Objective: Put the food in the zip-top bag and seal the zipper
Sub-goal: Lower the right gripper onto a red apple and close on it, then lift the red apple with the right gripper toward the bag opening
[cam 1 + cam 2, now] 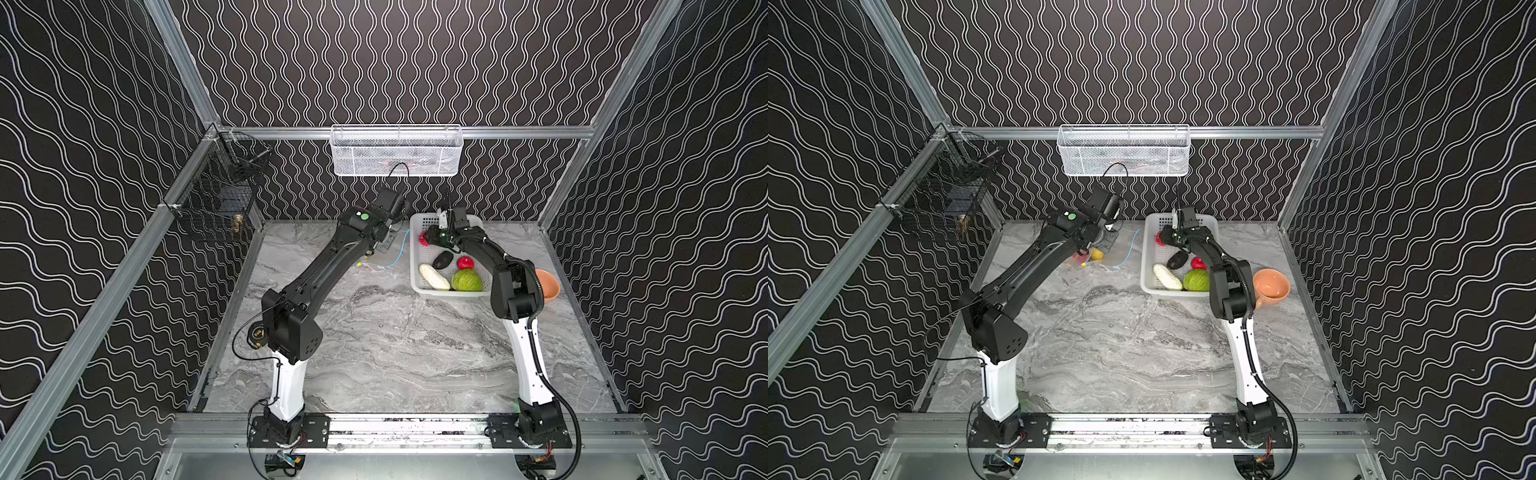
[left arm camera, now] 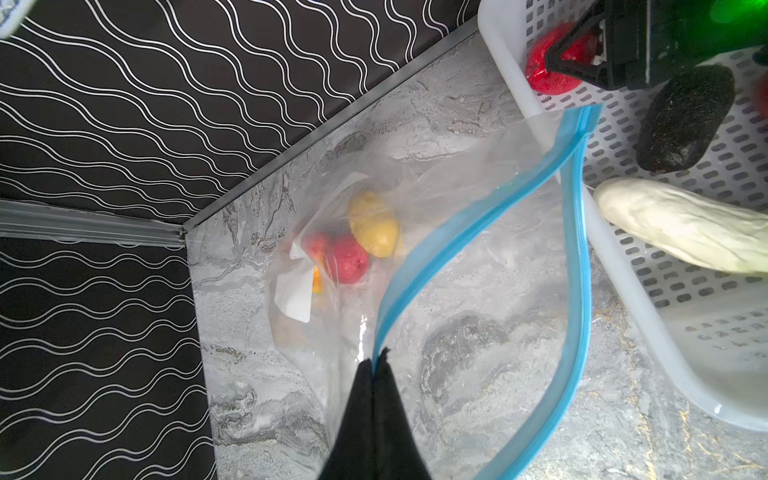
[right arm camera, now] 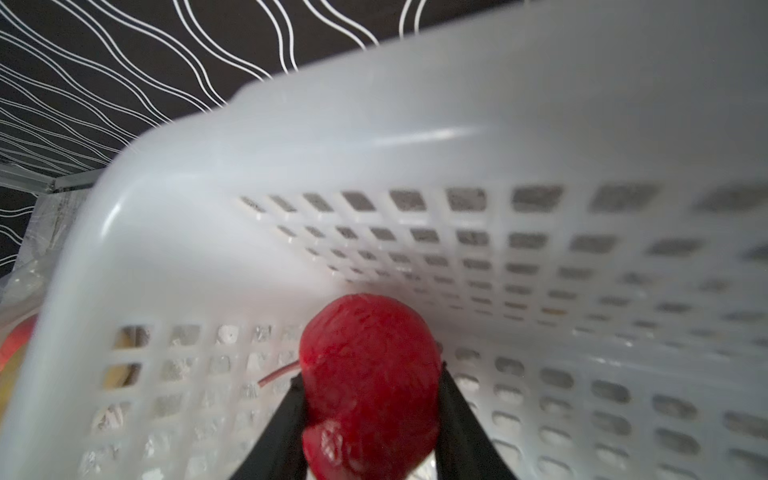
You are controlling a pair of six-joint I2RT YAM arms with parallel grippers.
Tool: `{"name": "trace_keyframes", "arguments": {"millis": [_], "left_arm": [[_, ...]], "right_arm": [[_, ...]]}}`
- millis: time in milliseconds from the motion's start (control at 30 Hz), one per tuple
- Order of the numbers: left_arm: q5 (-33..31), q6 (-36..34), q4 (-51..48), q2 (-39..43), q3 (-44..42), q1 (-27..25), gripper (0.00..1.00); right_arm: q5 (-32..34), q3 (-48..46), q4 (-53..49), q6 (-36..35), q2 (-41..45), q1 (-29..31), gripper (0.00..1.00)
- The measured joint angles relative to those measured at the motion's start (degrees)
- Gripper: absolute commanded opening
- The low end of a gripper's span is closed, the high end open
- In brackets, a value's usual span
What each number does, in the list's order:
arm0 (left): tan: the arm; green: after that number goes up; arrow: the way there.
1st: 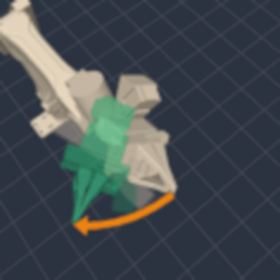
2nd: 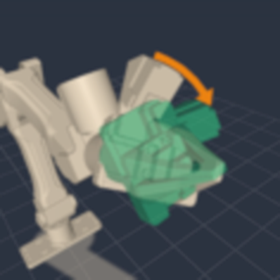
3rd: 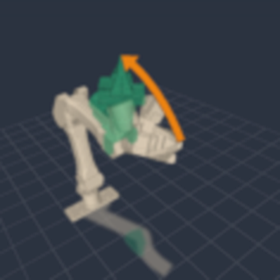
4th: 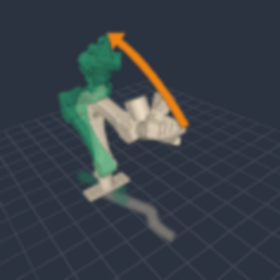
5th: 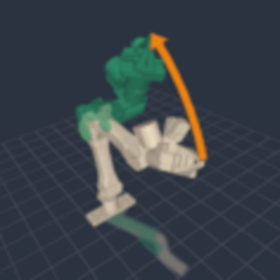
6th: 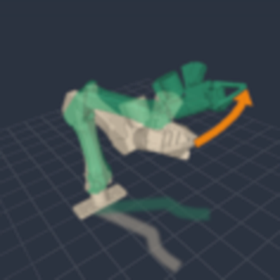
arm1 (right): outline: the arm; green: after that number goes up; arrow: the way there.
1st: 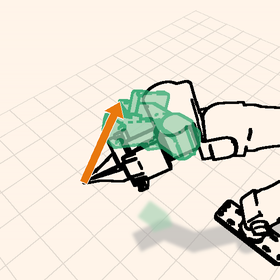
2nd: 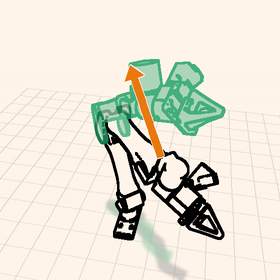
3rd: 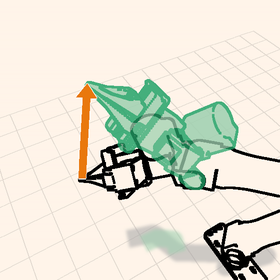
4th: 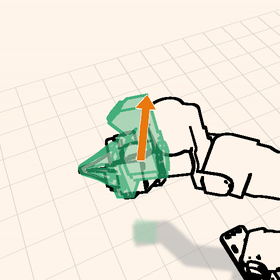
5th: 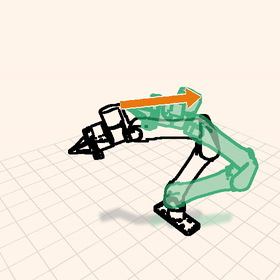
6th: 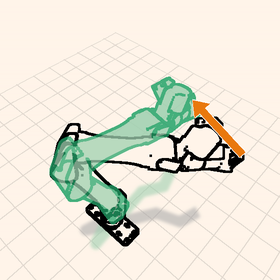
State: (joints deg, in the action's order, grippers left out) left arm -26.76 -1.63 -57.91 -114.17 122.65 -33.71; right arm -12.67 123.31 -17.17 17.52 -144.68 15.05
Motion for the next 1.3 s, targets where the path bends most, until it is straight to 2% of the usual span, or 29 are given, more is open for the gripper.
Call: {"name": "trace_keyframes", "arguments": {"millis": [400,700,1300], "left_arm": [[1.70,-0.02,-0.13,1.57,-1.27,-0.04,0.00],[2.99,-0.02,-0.07,2.49,-1.79,-0.04,0.00],[4.44,0.00,-0.37,3.34,-2.32,-0.07,0.00]], "right_arm": [[-0.13,-14.36,7.19,2.71,8.92,-0.11,0.30],[-3.23,-24.48,12.57,6.82,15.85,-2.03,0.29],[-9.07,-36.11,18.08,12.52,26.88,-2.75,0.28]]}}
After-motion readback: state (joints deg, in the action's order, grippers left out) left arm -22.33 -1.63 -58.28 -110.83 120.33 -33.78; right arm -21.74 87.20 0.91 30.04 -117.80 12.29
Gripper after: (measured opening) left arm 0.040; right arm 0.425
